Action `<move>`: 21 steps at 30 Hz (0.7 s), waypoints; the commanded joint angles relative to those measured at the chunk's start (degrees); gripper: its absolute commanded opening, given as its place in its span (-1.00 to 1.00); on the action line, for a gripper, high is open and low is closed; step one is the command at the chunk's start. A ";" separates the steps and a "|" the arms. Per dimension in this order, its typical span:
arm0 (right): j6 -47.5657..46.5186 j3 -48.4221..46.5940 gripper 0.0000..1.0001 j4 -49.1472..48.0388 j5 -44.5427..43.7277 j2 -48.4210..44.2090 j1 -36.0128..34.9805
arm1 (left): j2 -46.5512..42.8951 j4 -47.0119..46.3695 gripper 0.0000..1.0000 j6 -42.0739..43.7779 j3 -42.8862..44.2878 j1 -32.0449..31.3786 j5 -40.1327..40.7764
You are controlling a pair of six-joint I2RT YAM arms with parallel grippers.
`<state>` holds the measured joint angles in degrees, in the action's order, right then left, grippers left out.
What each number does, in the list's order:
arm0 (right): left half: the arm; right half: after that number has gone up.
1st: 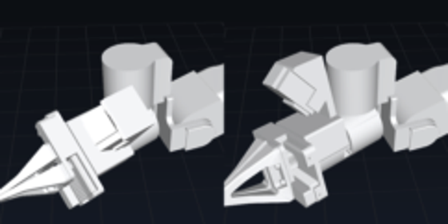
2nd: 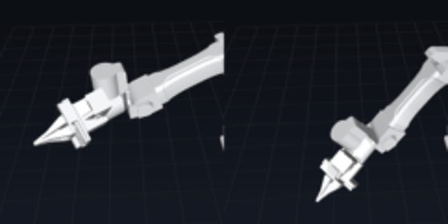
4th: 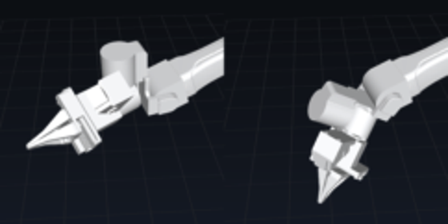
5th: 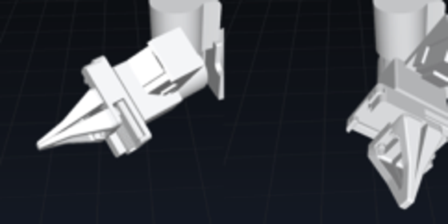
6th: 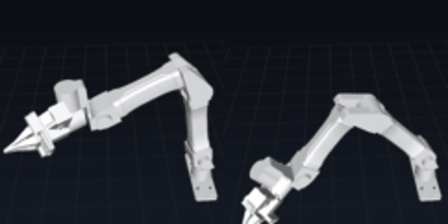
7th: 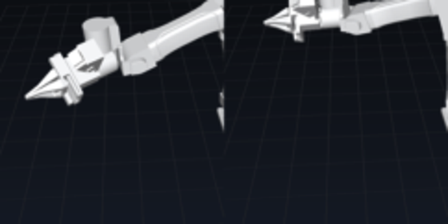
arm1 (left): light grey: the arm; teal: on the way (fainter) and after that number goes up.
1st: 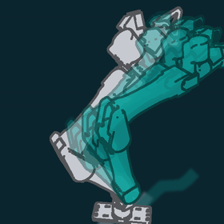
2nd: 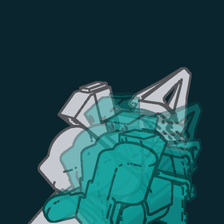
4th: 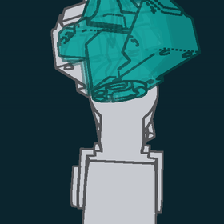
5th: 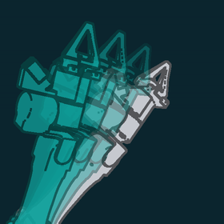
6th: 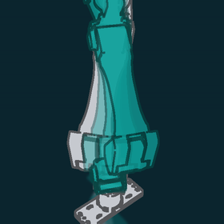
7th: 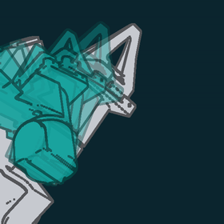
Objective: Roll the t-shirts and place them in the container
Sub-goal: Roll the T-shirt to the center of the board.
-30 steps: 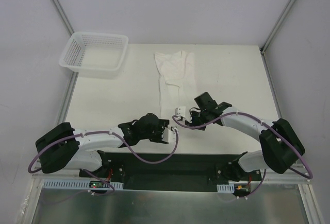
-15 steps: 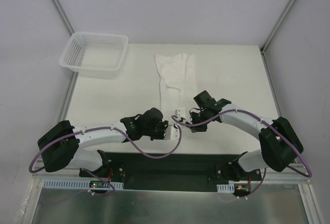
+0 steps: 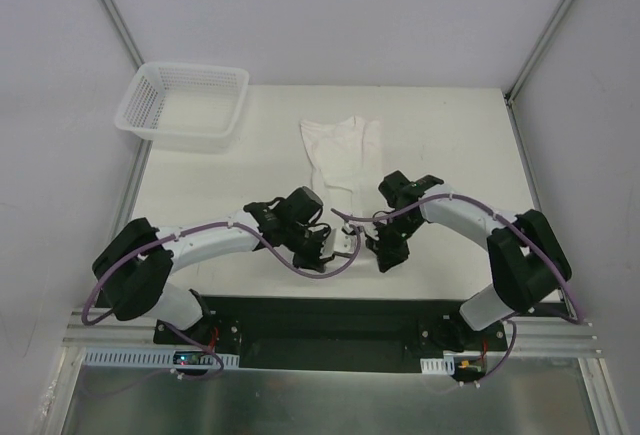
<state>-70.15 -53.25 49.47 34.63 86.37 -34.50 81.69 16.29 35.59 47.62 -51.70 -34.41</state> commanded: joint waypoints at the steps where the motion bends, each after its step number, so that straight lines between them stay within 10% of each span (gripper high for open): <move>1: -6.40 -3.69 -0.88 8.18 4.48 4.77 1.71 | 3.82 5.85 -1.00 0.17 2.57 2.74 -1.89; 21: -15.72 -25.39 -0.85 26.45 8.70 30.86 9.54 | 20.88 15.52 -1.00 3.69 18.74 8.64 -1.62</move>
<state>-81.45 -73.10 67.79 41.47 114.10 -25.06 101.47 26.98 37.71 63.99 -43.75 -37.01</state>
